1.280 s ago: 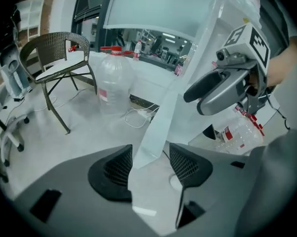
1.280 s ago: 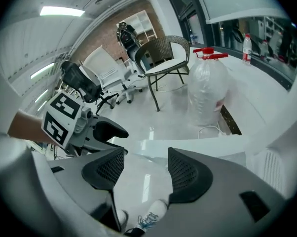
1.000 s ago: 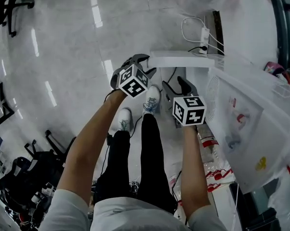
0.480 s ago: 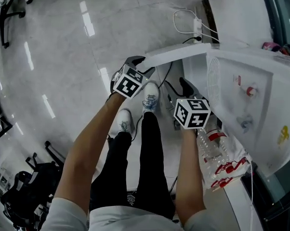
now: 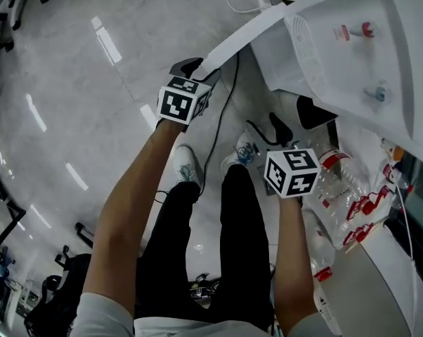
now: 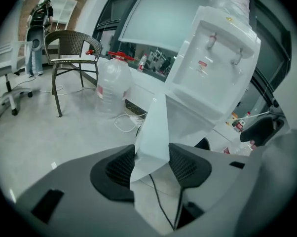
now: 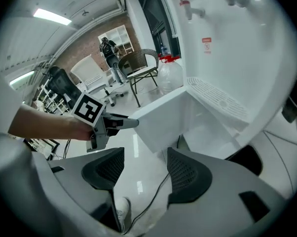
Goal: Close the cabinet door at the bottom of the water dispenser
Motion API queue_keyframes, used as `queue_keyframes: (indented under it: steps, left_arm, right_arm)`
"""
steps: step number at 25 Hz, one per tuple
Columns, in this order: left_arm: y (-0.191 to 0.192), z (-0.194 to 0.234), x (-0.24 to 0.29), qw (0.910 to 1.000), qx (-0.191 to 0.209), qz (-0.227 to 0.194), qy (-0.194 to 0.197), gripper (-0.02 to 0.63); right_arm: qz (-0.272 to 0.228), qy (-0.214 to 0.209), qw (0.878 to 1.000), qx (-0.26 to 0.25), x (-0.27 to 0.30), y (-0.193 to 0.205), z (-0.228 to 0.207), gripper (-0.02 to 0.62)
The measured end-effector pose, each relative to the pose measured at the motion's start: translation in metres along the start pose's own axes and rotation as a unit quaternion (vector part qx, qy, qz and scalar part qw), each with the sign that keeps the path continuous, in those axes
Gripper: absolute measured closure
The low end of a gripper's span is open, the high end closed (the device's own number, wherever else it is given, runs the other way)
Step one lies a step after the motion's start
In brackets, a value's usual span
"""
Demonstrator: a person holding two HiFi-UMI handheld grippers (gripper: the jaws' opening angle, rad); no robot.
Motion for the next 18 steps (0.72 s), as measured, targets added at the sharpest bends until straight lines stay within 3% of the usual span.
queue_keyframes:
  steps: [7, 18]
  left_arm:
    - [0.02, -0.043, 0.003, 1.0, -0.002, -0.008, -0.002, 0.38]
    - [0.042, -0.134, 0.018, 0.9987, -0.017, -0.048, 0.002, 0.356]
  right_arm:
    - [-0.032, 0.005, 0.999, 0.029, -0.033, 0.051, -0.012, 0.298]
    - [-0.011, 0.009, 1.0, -0.012, -0.097, 0.098, -0.075, 0.298]
Point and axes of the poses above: the fingertips, and each gripper's own axes: x forward along the fingers, z to its left, y out of its underside, the point moved 7 cm from there along -x, backward along the fingers, and after that the axes turned 12 degrees about -y, right-handed, at the moved point
